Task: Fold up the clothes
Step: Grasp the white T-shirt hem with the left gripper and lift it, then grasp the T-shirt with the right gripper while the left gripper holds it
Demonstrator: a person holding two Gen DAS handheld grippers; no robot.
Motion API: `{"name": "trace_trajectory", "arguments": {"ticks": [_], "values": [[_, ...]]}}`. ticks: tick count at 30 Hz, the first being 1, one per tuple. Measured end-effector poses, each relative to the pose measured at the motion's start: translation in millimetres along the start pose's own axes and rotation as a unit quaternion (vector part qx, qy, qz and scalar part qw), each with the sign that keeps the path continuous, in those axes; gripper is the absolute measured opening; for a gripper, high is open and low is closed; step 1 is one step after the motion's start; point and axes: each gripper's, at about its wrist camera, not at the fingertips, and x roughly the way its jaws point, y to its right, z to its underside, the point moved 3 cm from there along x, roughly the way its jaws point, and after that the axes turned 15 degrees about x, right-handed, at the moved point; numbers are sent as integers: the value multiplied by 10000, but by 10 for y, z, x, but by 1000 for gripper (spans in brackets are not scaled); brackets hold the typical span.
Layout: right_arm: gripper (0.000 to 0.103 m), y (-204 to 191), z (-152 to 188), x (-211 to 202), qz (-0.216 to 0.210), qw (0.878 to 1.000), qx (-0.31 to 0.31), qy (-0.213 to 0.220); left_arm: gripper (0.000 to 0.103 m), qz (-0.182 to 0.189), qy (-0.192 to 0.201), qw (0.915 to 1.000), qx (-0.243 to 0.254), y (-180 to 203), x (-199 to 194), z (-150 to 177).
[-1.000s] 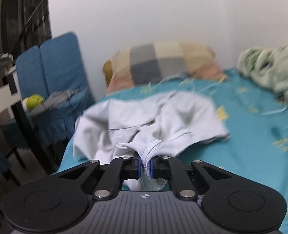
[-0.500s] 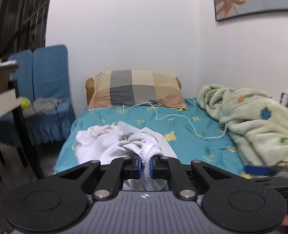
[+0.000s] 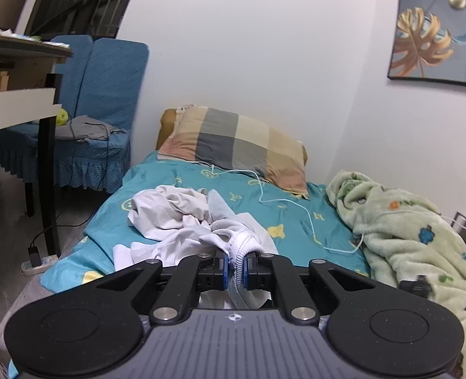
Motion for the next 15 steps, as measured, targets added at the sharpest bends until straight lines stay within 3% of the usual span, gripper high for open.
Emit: {"name": "trace_trajectory", "arguments": {"ticks": [3, 8, 12, 15], "values": [[103, 79, -25, 154, 200, 9998, 67, 52, 9, -53, 26, 9998, -178, -80, 31, -4], [103, 236, -157, 115, 860, 9946, 43, 573, 9, -42, -81, 9989, -453, -189, 104, 16], [103, 359, -284, -12, 1318, 9856, 212, 1041, 9, -10, -276, 9991, -325, -136, 215, 53], [103, 415, -341, -65, 1372, 9831, 341, 1162, 9, -22, -458, 9989, -120, -55, 283, 107]]}}
